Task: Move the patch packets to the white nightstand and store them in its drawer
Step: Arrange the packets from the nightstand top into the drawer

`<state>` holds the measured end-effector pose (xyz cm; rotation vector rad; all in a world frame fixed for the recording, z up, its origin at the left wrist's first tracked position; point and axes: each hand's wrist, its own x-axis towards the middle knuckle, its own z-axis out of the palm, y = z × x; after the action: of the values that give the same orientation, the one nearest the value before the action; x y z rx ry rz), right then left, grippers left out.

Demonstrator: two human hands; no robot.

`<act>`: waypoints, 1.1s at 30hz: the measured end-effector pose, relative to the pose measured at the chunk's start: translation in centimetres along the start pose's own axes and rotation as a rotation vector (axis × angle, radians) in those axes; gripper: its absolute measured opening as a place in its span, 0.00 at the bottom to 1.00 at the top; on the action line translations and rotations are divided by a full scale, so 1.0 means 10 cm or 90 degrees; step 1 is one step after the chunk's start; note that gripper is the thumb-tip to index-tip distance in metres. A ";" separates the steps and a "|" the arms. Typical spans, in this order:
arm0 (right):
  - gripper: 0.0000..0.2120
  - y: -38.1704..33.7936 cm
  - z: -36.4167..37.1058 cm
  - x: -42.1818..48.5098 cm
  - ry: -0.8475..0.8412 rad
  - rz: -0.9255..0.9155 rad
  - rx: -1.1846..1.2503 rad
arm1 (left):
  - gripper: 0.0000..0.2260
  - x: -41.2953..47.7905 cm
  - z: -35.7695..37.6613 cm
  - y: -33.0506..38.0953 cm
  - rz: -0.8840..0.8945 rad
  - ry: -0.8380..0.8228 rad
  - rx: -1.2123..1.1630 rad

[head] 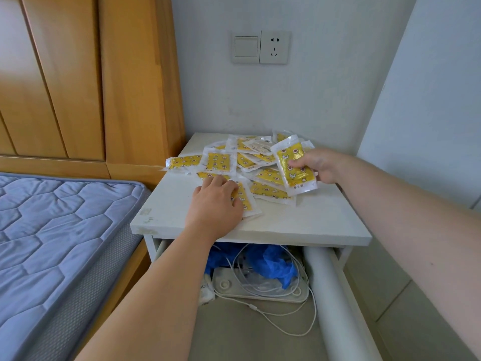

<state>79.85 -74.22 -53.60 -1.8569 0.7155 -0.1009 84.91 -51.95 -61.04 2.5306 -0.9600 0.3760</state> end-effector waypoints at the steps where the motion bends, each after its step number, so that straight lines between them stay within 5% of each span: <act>1: 0.03 -0.01 0.03 0.02 -0.007 0.017 -0.004 | 0.17 0.00 0.00 0.00 0.001 -0.001 -0.001; 6: 0.16 -0.03 0.26 0.15 -0.012 0.035 -0.185 | 0.17 0.00 0.01 -0.01 0.007 -0.009 -0.009; 10: 0.19 -0.11 0.33 0.18 0.069 0.023 -0.522 | 0.17 0.01 0.01 -0.01 0.011 -0.016 -0.014; 14: 0.32 -0.14 0.29 0.16 -0.017 0.112 -0.378 | 0.17 0.01 0.02 -0.02 0.016 -0.015 -0.025; 19: 0.25 -0.03 0.22 0.15 0.010 0.074 -0.239 | 0.17 0.02 0.02 -0.02 0.024 -0.013 -0.031; 26: 0.10 0.39 0.30 -0.13 0.198 -0.022 0.484 | 0.18 0.03 0.00 -0.02 0.039 -0.058 -0.105; 33: 0.11 0.59 0.55 -0.55 0.272 -0.157 0.266 | 0.31 0.01 -0.13 0.02 -0.100 -0.026 -0.175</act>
<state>74.98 -68.20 -59.58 -1.5197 0.6856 -0.7683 84.72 -51.48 -59.78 2.3483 -0.7629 0.1346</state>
